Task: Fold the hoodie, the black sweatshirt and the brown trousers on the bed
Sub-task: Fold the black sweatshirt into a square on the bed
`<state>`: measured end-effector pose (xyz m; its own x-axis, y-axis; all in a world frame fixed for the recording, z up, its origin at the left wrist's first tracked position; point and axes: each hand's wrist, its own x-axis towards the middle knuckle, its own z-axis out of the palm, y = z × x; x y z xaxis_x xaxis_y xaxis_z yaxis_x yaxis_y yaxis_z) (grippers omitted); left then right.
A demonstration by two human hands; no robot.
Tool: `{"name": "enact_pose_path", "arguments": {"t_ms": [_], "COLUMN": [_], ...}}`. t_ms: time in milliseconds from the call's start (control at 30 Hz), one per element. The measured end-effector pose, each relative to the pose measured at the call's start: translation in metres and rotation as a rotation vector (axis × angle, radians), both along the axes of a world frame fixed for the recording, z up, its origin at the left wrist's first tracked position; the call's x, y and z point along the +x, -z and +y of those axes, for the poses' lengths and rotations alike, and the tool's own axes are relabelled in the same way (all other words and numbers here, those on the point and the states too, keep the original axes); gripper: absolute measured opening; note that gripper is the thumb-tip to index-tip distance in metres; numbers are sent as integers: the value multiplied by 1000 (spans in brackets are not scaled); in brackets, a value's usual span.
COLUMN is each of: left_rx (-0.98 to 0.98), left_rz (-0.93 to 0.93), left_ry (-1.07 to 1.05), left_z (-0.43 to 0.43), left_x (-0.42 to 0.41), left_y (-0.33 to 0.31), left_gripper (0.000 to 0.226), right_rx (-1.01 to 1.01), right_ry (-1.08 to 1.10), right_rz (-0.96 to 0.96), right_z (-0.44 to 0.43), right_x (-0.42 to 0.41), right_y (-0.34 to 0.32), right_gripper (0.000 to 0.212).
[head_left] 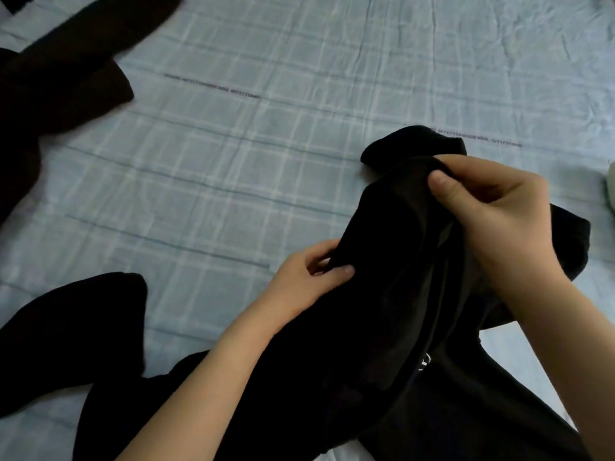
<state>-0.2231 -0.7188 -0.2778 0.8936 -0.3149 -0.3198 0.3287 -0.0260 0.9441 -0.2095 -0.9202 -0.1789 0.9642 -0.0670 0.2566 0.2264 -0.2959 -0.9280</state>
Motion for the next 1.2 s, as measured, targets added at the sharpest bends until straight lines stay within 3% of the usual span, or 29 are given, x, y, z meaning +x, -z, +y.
{"name": "enact_pose_path", "arguments": {"t_ms": [67,167,267,333,400,467,533,667,767,833,1000,1200], "left_rx": [50,74,43,173,449,700,756,617,145,-51,133,56], "left_rz": [-47,-162,-416,-587,-638,-526,-335,-79,251,395,202,-116], "left_ry": [-152,-415,-602,-557,-368,-67,26,-479,-578,-581,-634,-523], "left_z": [-5,4,27,34,42,55,69,82,74,63,52,107], "left_x": [-2,16,42,56,64,59,46,40,66,86,110,136], "left_y": [1,-18,-49,-60,-50,-20,11,38,39,34,34,3], "left_gripper": [20,32,41,43,46,67,80,48,48,59,88,90], "right_rx": [-23,-73,-388,-485,-395,-355,-411,-553,-444,-414,-451,-145], "right_ry": [-39,-9,-99,-158,-118,-110,-128,-108,-47,-84,-292,-265], "right_rz": [3,78,348,435,393,380,409,373,332,410,598,421], "right_z": [1,-5,-12,-6,8,24,36,53,70,84,115,133], "right_x": [0,6,16,21,24,30,39,58,85,106,127,148], "right_y": [-5,-8,-4,-3,1,15,38,85,97,102,122,106], "right_gripper": [32,27,25,31,44,46,41,38,35,41,81,77]}}
